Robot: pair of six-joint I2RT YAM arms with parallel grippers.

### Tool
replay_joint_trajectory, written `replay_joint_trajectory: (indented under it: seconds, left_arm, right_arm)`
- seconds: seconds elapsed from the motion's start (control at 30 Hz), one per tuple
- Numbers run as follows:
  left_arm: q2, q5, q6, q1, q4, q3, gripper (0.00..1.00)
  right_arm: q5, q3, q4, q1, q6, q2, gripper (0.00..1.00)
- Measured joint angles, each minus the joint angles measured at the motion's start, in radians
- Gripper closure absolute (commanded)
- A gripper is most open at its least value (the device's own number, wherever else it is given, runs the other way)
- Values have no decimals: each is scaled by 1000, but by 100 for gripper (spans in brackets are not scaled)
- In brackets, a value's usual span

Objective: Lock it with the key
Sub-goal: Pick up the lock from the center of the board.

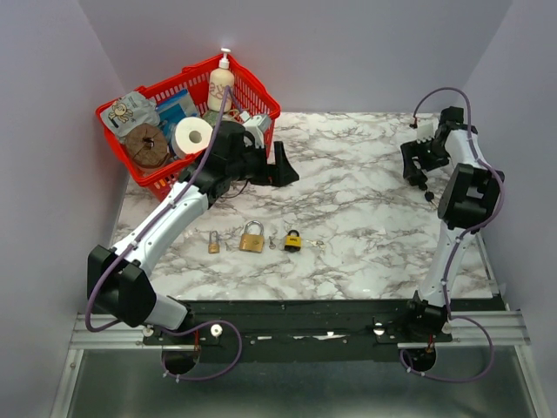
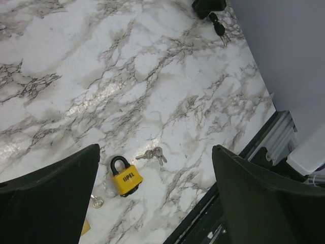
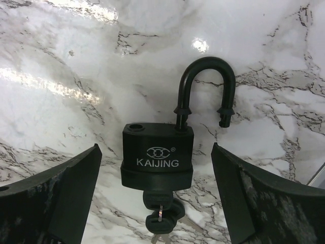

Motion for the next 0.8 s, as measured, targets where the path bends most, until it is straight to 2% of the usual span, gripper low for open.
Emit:
replay_joint_trajectory:
  seconds: [0.2,0.33,0.4,0.43,0.47,0.53,0.57,0.7,0.8]
  left_arm:
    - [5,0,-9,11,0,0,1]
    - [5,0,-13,26,0,0,1]
    - [5,0,-15,31,0,0,1]
    - [5,0,-17,34,0,0,1]
    - [5,0,-20,35,0,0,1]
    - [5,0,-24,39,0,-1,1]
    - [5,0,-26,40,0,-2,1]
    - [5,0,-35,42,0,-11,1]
    - [5,0,-38,45,0,-20,1]
  right_arm:
    - [31,142,-88,18,11,77,7]
    - [47,147,-143,18,20,92,8]
    - [53,147,-167,18,23,94,12]
    - [56,147,-178,18,24,94,15]
    - [59,147,-186,18,25,94,26]
    - [71,147,-193,18,18,94,37]
    - [72,145,-194,18,19,94,48]
    - [84,49,-135,31,-8,42,64]
    - [107,-109,-72,67,-44,-52,67]
